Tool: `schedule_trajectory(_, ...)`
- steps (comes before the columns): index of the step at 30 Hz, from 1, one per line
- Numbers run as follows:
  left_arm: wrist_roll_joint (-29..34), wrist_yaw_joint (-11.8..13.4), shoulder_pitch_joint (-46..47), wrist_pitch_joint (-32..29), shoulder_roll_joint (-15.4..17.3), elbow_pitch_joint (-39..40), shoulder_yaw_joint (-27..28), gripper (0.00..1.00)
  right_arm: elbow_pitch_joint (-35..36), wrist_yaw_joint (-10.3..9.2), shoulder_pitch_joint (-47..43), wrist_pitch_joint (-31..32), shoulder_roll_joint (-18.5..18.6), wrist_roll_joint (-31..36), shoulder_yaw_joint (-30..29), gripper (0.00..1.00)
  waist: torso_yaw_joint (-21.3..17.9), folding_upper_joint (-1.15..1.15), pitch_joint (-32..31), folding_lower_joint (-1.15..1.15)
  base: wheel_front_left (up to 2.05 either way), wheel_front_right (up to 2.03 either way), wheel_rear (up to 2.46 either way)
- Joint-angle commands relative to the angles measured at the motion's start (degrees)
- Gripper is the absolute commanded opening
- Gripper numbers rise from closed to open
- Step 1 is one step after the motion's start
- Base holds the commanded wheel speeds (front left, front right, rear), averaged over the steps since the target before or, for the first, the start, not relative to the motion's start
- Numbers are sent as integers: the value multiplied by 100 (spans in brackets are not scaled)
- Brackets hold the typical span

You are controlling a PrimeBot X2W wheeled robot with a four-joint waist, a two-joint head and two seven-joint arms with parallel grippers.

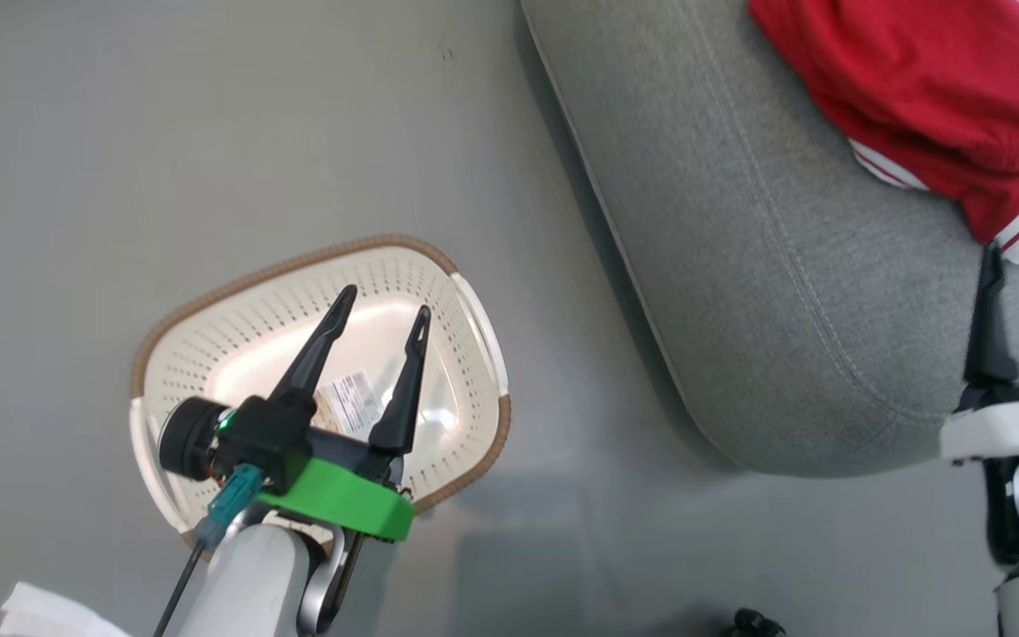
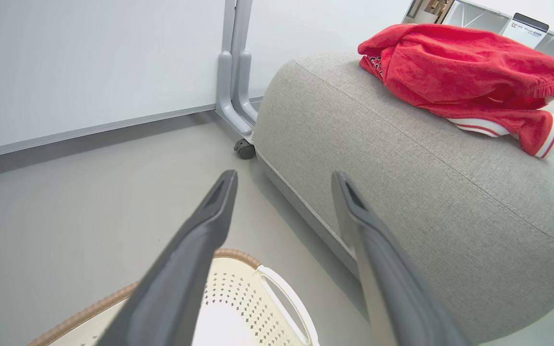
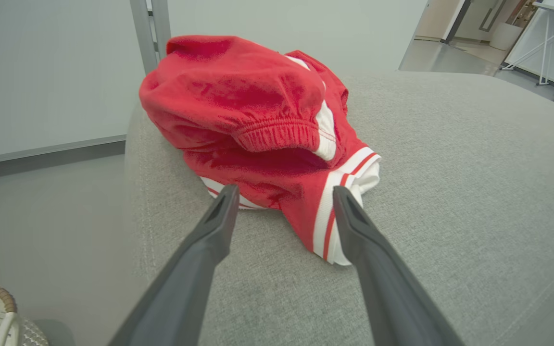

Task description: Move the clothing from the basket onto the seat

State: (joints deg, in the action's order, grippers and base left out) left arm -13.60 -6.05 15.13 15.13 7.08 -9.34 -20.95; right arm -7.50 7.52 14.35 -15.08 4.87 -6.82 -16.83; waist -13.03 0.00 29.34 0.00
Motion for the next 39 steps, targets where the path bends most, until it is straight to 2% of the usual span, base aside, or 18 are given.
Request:
schedule_trajectory(1,-17,-4,-210,2,-69,3,168,100,69,-6,-209,-12,-5,-55,125,100,334,0,-838,0,0,0,0)
schedule_trajectory(9,174,194,-950,2,-370,103,883,100,339,-6,-848,-12,8,-314,1083,100,835,0,-1867,0,0,0,0)
schedule_trajectory(17,281,285,-1734,2,-415,237,1248,100,312,-6,-1387,-12,64,-400,1845,100,1252,0,-2781,0,0,0,0)
schedule_trajectory(21,355,340,-2026,2,-420,331,1352,100,373,-6,-1546,-12,73,-313,2129,100,1348,0,-2995,0,0,0,0)
schedule_trajectory(26,346,450,-2343,2,-417,429,1426,100,406,-6,-1702,-12,107,-248,2326,100,1427,0,-3232,0,0,0,0)
schedule_trajectory(33,311,590,-2727,2,-416,462,1443,100,408,-6,-2061,-11,92,-249,2312,100,1575,0,-3567,0,0,0,0)
schedule_trajectory(39,305,608,-2858,2,-417,482,1442,100,386,-6,-2196,-11,104,-275,2326,100,1596,0,-3677,0,0,0,0)
